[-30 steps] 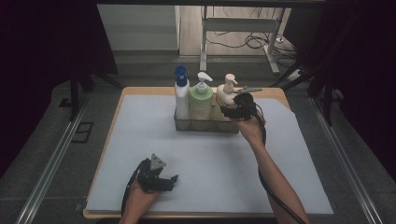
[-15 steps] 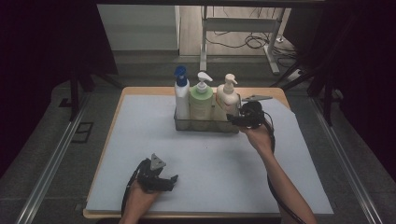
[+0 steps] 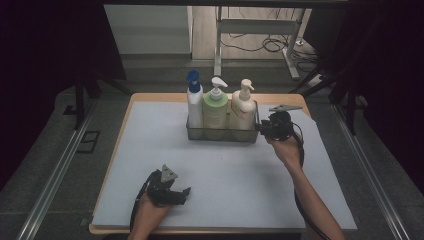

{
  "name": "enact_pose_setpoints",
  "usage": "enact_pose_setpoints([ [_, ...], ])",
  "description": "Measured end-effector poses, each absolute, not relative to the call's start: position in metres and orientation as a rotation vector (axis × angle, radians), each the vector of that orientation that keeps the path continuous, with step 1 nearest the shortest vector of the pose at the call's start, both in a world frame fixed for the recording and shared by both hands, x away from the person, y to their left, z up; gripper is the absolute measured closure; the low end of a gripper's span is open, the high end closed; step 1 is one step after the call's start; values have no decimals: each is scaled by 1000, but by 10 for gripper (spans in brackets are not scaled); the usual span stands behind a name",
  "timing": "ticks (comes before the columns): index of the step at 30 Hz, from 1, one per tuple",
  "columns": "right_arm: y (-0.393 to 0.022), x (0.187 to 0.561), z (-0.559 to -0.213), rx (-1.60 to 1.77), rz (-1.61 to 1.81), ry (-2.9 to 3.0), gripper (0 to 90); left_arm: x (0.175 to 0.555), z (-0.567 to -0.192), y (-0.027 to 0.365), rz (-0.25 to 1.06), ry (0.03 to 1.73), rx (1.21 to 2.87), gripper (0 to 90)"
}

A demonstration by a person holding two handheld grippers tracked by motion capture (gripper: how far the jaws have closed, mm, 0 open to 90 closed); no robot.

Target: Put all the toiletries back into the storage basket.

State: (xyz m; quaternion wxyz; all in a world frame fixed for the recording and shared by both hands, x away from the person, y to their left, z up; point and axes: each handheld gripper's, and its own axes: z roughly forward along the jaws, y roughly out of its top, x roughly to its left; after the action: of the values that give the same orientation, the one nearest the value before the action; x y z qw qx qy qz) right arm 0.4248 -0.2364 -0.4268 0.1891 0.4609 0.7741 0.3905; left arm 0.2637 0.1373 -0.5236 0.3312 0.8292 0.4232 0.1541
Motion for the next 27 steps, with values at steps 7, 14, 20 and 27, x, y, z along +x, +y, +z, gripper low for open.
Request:
enact_pose_setpoints([
  [7, -236, 438, -433, 1334, 1044, 2156, 859, 264, -524, 137, 403, 1106, 2167, 106],
  [14, -230, 451, -438, 1345, 1038, 2152, 898, 264, -524, 137, 403, 1106, 2167, 106],
  [20, -223, 464, -443, 1347, 1002, 2166, 898, 264, -524, 137, 403, 1105, 2169, 106],
  [27, -217, 472, -452, 1357, 992, 2208, 896, 264, -524, 137, 402, 1106, 2168, 106],
])
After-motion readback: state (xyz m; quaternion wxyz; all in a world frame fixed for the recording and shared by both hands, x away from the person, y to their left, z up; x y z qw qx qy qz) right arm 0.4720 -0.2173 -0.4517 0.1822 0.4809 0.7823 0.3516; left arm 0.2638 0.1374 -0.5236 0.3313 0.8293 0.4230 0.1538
